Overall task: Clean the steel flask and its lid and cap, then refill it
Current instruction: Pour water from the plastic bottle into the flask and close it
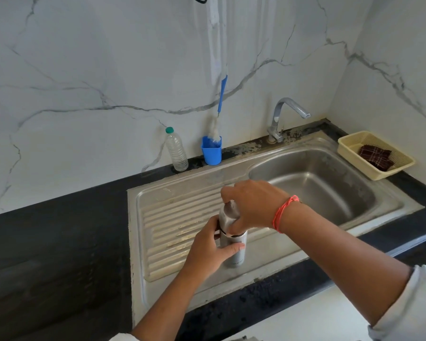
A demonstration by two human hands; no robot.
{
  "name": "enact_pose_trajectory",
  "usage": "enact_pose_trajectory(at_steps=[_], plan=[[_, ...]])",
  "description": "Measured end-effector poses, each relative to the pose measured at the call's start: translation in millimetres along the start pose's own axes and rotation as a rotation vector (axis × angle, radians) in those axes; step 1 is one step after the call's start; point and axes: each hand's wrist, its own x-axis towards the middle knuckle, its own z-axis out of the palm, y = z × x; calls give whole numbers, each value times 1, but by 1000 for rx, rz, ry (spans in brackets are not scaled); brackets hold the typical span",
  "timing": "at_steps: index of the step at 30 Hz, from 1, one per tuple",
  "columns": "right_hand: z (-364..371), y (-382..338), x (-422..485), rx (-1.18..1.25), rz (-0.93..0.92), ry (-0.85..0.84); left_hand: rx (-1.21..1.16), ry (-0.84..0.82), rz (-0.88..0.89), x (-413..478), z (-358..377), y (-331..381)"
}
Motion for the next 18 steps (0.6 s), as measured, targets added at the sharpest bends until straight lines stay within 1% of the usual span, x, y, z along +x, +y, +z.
enact_pose_trajectory(at_steps=[4,8,11,15,16,18], plan=[[3,-10,-1,13,163,29,-11,3,-3,0,1,-2],[-1,-12,-4,-37,203,18,-10,-11,1,0,-1,0],[-5,-4,-6,-63,158,26,3,-16,15,0,-2,1],[0,2,-5,-43,-65,-96,27,-5,26,1,-3,2],[0,0,-6,-35,-57,-97,30,-8,27,1,-3,2],[-3,-6,-7,-23,47,-66,22,-10,37,1,-2,1]])
